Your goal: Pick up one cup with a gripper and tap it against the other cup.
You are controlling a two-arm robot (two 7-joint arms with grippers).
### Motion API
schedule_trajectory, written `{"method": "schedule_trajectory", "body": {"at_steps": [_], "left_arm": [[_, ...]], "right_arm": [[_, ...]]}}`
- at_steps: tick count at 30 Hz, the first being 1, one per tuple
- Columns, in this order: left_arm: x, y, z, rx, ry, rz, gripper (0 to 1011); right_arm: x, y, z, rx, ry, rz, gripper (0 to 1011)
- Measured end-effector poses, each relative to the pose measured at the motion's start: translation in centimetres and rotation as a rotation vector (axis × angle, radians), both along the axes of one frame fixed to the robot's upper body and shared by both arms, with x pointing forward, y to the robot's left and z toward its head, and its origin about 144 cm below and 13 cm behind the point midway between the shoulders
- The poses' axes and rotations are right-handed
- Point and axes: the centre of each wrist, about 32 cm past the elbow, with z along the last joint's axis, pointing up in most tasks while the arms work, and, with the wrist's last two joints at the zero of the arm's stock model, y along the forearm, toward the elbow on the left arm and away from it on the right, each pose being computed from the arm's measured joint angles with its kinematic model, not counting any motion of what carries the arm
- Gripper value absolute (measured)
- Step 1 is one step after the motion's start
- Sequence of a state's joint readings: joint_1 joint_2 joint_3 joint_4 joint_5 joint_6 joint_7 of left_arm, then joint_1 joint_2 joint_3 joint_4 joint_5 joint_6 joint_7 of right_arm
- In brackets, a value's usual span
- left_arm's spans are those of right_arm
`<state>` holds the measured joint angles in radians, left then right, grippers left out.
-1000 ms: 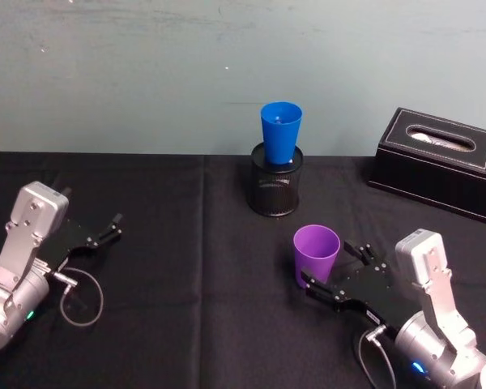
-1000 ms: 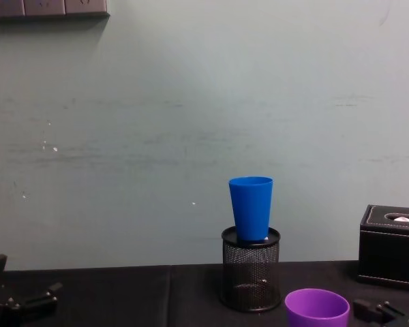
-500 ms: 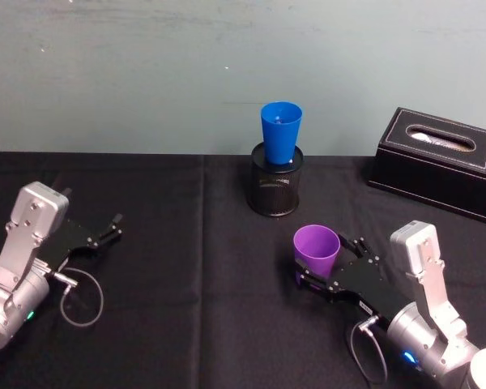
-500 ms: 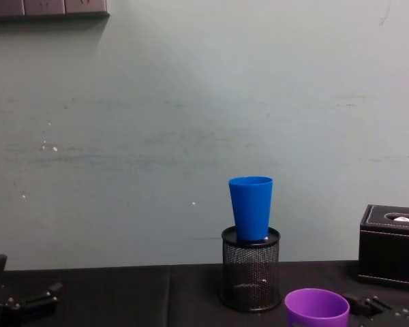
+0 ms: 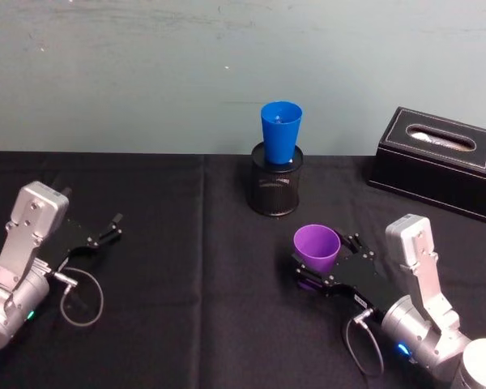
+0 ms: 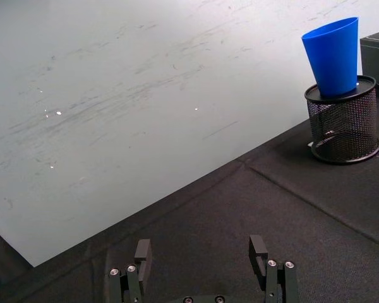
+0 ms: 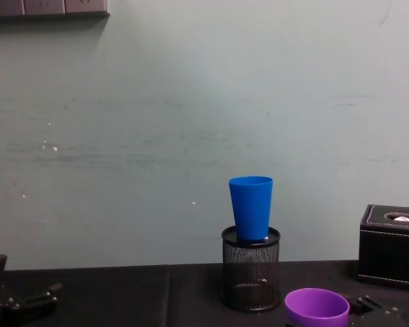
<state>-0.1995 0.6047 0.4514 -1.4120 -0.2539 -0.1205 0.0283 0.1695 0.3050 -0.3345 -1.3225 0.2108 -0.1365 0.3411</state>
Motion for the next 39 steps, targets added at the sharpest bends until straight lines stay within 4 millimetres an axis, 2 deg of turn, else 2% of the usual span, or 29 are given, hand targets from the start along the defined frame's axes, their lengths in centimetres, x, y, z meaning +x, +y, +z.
{"method": "schedule_trajectory", "body": {"at_steps": [22,27,32,39], "left_arm": [[0.0,0.0,0.0,0.0,0.0,0.0,1011],[0.0,0.0,0.0,0.0,0.0,0.0,1012],[0.0,0.0,0.0,0.0,0.0,0.0,1011],[0.0,0.0,0.0,0.0,0.0,0.0,1011]], "right_arm": [[0.56,0.07,-0.28,0.002,-0.003,0.019,1004],[0.55,0.08,-0.27,0.002,-0.003,0.019,929],[0.53,0.09,-0.27,0.002,-0.002,0.019,796],[0.52,0.08,-0.26,0.001,-0.002,0.018,757]]}}
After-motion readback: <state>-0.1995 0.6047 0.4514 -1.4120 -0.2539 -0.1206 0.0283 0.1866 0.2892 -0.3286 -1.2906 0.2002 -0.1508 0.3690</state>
